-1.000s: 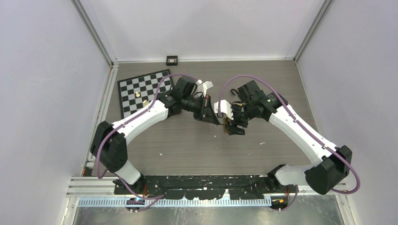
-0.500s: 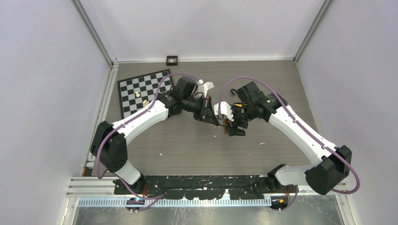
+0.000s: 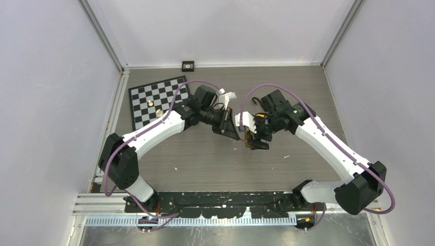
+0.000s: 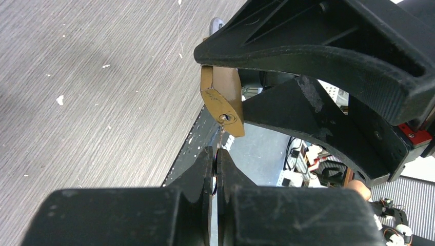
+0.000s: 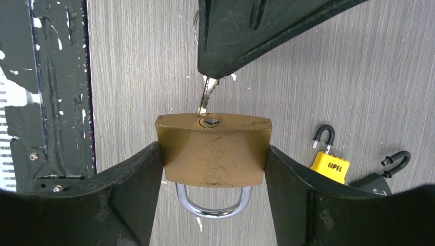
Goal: Unlock with the key
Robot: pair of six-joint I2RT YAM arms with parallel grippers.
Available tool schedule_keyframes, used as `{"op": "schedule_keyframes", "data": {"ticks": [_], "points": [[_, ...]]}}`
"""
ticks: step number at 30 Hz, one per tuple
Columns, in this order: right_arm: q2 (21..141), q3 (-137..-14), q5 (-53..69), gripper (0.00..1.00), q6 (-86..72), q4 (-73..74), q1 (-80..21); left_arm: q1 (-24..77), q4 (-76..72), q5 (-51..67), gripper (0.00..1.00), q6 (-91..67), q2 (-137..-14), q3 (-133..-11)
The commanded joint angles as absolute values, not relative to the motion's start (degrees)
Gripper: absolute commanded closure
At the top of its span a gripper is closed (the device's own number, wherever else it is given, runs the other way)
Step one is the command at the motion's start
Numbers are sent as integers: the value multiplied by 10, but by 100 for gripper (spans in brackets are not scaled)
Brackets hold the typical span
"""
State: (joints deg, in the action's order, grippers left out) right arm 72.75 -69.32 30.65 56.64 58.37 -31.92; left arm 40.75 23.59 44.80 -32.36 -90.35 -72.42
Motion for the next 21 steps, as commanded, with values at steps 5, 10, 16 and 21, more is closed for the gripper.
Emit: {"op": "schedule_keyframes", "data": {"ticks": [5, 10, 16, 21], "points": [[684, -688, 345, 100, 574, 539, -323, 411, 213, 473, 100, -329, -876, -727], [682, -684, 341, 99, 572, 536, -323, 411, 203, 481, 100, -338, -879, -725], [685, -684, 335, 100, 567, 533, -326, 411, 190, 489, 100, -350, -877, -723], [686, -683, 335, 100, 563, 530, -327, 411, 203, 472, 100, -341, -877, -724]]}}
